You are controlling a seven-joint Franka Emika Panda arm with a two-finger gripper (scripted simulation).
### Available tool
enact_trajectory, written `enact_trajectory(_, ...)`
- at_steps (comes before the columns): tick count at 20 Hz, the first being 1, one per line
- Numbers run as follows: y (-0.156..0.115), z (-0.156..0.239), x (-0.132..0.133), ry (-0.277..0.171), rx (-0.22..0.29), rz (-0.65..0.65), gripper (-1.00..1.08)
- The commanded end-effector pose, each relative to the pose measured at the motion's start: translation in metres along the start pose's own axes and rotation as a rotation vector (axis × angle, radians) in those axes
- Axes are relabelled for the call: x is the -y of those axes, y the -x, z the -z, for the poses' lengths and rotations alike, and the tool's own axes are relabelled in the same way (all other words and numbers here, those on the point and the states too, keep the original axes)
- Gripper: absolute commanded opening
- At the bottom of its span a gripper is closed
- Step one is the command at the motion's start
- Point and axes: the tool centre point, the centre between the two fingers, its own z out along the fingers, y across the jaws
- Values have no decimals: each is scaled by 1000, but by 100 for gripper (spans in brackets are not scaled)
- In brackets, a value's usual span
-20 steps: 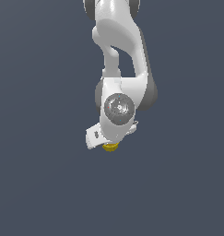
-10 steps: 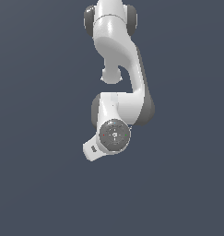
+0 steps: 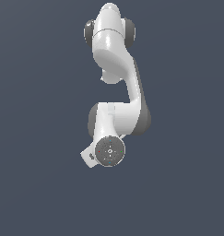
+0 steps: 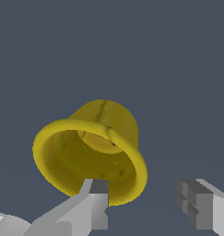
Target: Pick up the object and move it to a goal position.
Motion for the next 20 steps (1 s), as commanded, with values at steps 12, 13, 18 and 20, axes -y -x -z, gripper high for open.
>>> enact_trajectory(12, 2, -7, -3, -18, 29, 32, 28)
enact_trajectory(13, 2, -8, -3, -18, 29, 32, 28)
enact_trajectory(18, 3, -17, -3, -18, 29, 33, 28)
enact_trajectory(20, 3, -22, -3, -18, 30, 34, 28)
